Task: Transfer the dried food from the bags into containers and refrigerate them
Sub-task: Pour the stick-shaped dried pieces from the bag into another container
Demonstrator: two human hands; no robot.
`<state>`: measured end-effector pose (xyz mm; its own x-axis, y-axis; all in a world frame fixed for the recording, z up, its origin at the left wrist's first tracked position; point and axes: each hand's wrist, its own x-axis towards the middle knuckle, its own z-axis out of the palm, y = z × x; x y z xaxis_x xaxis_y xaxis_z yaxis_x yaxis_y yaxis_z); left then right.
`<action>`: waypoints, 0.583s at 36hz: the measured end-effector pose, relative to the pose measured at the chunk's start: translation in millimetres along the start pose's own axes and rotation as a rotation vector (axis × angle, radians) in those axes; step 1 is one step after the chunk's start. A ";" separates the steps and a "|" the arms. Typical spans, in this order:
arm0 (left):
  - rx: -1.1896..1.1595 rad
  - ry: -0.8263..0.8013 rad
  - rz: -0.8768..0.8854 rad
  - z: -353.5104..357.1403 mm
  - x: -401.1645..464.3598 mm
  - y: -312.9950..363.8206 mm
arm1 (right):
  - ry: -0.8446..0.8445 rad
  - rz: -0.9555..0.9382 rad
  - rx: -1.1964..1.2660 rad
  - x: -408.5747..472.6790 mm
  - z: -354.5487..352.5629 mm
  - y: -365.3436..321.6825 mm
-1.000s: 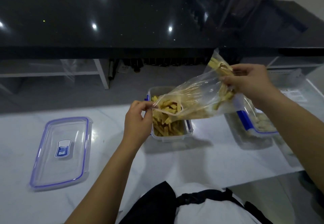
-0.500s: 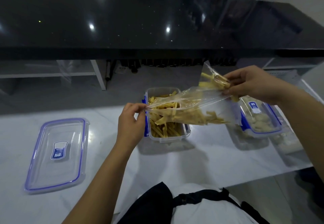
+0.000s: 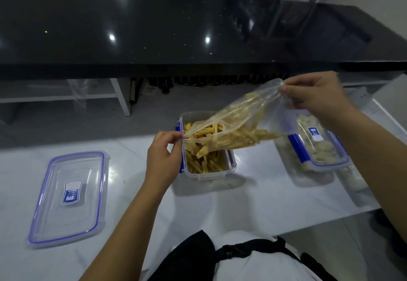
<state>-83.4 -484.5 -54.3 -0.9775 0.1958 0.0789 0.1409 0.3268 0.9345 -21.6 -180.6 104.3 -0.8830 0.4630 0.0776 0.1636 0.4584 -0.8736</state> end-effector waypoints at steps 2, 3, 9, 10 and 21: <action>0.022 -0.014 -0.017 0.3 -1.7 -0.2 | -0.023 -0.033 -0.025 -3.1 7.1 -5.0; 0.035 -0.025 -0.024 0.7 -2.8 -0.9 | -0.016 -0.055 -0.033 -4.1 10.1 -7.7; 0.039 -0.075 -0.062 4.2 -12.9 -2.7 | 0.003 -0.170 -0.053 1.1 24.1 -26.3; 0.049 -0.086 -0.079 4.8 -14.3 -2.6 | -0.023 -0.179 -0.091 0.8 27.8 -29.1; 0.083 -0.096 -0.154 3.0 -13.3 -6.8 | 0.008 -0.358 -0.191 3.3 43.6 -48.0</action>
<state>-70.9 -486.6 -62.8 -0.9696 0.2232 -0.0999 0.0072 0.4342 0.9008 -51.5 -234.1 125.6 -0.8955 0.2542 0.3654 -0.0743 0.7241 -0.6857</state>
